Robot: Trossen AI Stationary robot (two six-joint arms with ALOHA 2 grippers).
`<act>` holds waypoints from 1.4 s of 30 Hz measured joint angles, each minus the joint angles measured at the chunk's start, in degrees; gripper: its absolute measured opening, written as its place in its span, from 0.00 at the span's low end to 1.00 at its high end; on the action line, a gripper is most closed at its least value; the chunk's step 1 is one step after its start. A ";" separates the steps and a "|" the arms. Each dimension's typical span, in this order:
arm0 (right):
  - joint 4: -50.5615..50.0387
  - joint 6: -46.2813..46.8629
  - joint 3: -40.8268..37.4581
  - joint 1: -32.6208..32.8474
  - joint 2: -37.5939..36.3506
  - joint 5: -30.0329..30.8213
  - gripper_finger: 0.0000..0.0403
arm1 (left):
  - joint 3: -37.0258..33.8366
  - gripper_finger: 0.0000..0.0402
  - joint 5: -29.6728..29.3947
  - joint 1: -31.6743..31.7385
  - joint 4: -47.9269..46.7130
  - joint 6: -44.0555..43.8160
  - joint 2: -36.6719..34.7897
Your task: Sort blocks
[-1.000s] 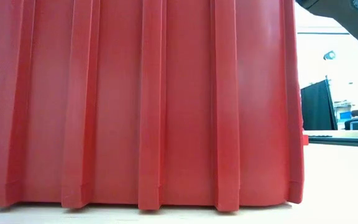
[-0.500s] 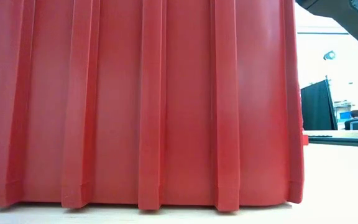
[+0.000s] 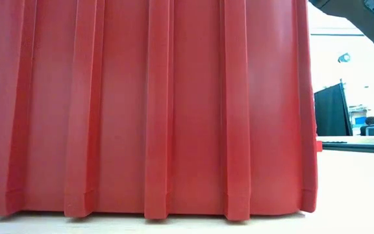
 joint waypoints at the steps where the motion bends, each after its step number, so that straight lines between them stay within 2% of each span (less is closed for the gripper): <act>1: -0.01 -0.52 0.00 -0.04 -0.01 -1.26 0.00 | 0.00 0.06 0.00 0.00 -0.02 0.00 -0.01; 6: -0.02 -2.70 0.00 0.58 0.14 -3.56 0.05 | 0.00 0.06 0.00 -0.01 -0.02 0.00 -0.01; 16: 0.30 -2.03 -1.28 1.18 0.34 -3.72 0.42 | 0.00 0.06 -0.02 0.01 -0.04 0.00 -0.01; 21: 1.81 -1.20 -3.11 1.19 0.42 -5.10 0.53 | 0.00 0.06 -0.02 -0.02 -0.06 0.00 -0.02; 26: 3.36 -1.24 -5.56 1.45 0.45 -5.10 0.56 | 0.00 0.06 -0.02 -0.02 -0.06 0.00 -0.01; 42: 11.59 2.23 -12.67 1.56 0.14 -7.89 0.55 | 0.00 0.06 -0.29 0.01 -0.06 0.00 -0.02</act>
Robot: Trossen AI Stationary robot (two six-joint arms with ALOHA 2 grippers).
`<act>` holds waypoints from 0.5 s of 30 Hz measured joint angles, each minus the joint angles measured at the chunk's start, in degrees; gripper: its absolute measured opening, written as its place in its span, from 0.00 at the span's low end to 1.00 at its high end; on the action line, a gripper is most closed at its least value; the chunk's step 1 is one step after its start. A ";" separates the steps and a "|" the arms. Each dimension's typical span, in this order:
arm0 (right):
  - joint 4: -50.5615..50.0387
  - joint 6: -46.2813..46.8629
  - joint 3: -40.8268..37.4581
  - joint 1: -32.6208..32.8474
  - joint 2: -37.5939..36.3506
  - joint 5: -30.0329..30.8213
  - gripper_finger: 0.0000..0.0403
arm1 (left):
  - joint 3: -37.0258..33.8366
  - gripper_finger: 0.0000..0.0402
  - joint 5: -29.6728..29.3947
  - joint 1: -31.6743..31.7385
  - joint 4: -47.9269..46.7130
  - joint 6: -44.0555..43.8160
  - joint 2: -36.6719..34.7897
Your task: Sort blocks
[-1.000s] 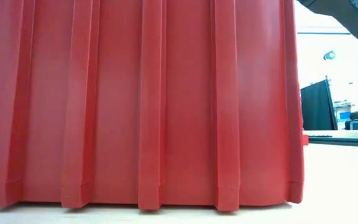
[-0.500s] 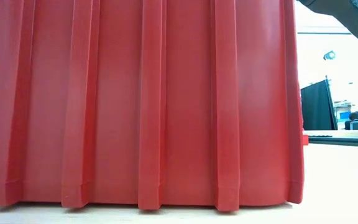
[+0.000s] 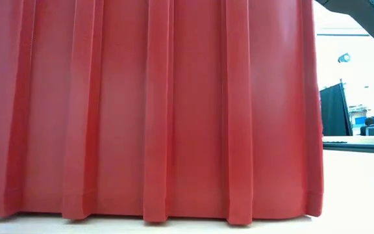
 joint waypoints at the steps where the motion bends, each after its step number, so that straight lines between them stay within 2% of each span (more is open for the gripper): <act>1: 0.37 0.34 -0.66 0.02 -0.05 -0.12 0.55 | 0.00 0.06 -0.08 0.00 0.00 0.00 0.00; 10: 1.36 0.95 -4.89 0.55 -0.17 -0.08 0.52 | 0.00 0.06 -0.16 0.02 -0.02 0.00 0.02; 15: 1.92 1.08 -5.03 0.55 -0.17 0.19 0.47 | 0.00 0.06 -0.16 0.02 -0.02 0.00 0.01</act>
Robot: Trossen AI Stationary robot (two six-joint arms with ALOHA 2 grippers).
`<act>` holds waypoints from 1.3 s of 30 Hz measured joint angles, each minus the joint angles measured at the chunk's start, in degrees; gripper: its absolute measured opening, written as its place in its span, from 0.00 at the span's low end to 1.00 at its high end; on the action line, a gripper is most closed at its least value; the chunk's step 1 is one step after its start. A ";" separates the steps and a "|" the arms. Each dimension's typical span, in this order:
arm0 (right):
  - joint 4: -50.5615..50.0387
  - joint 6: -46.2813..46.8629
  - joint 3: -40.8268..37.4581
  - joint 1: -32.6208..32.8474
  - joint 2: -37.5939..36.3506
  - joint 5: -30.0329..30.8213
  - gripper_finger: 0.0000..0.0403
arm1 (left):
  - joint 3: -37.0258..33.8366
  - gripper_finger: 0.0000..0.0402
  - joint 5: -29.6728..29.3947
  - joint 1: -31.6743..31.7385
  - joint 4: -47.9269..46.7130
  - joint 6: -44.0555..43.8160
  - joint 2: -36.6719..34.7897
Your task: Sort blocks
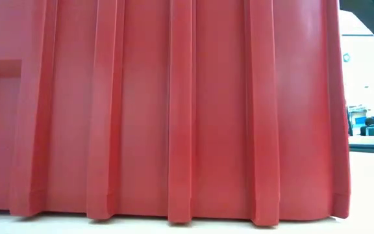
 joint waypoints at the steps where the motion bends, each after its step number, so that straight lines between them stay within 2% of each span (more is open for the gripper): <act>1: 0.03 -0.01 0.00 0.00 0.00 0.10 0.45 | 0.00 0.06 0.00 0.00 0.00 0.00 0.00; 7: 0.19 -1.59 -0.04 0.24 0.00 0.26 0.31 | 0.00 0.06 0.00 0.00 0.00 0.00 0.00; 10: 0.23 -3.07 -0.04 0.45 0.00 -0.62 0.29 | 0.00 0.06 -0.01 0.00 0.00 0.00 -0.01; 17: 0.42 -3.15 -0.05 0.59 0.00 -1.32 0.39 | 0.00 0.06 -0.02 0.00 0.00 0.00 0.00; 31: 1.01 -3.81 -0.11 0.87 0.00 -3.24 0.52 | 0.00 0.06 -0.04 0.00 -0.01 0.00 -0.01; 35: 1.58 -3.77 -0.22 0.93 0.39 -3.33 0.53 | 0.00 0.06 -0.04 0.00 0.00 0.00 0.01; 39: 1.55 -3.80 -0.04 1.21 1.27 -3.94 0.50 | 0.00 0.06 -0.04 0.00 -0.02 0.00 0.00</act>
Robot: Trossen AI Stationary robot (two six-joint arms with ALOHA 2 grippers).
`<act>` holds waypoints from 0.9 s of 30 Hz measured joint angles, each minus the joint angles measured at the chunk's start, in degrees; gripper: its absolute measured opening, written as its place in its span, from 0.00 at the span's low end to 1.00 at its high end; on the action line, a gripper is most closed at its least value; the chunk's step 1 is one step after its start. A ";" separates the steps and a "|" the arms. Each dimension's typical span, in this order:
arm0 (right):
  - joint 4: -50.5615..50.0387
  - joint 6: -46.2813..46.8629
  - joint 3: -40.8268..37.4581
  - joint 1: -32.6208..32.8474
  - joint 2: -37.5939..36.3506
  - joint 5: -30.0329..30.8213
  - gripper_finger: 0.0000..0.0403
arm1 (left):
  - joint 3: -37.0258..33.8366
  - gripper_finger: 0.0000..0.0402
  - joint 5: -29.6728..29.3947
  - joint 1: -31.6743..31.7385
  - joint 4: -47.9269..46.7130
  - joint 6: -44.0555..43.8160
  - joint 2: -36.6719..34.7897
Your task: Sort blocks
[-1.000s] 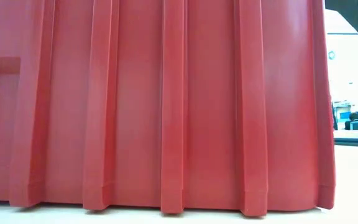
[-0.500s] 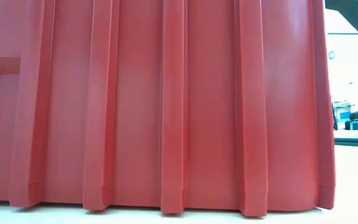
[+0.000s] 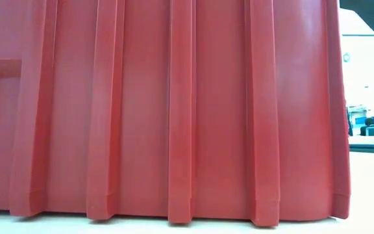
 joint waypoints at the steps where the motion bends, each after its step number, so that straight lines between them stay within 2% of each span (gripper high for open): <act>1: -0.06 -0.22 0.04 0.12 0.27 -0.06 0.48 | 0.00 0.06 0.00 0.00 0.00 0.00 0.00; 6: -0.20 -0.52 0.13 0.28 0.46 -0.18 0.37 | 0.00 0.06 0.00 0.00 -0.01 0.00 0.00; 12: -0.46 -1.07 0.91 0.28 0.64 -0.86 0.18 | 0.00 0.06 0.00 0.00 0.00 0.00 -0.01; 17: 2.57 -2.91 1.03 0.25 1.23 -6.06 0.02 | 0.00 0.06 -0.02 0.00 0.01 0.00 0.01; 27: 1.15 1.60 0.95 -1.13 -0.38 -4.01 0.00 | 0.00 0.06 -0.02 -0.01 0.03 0.00 0.00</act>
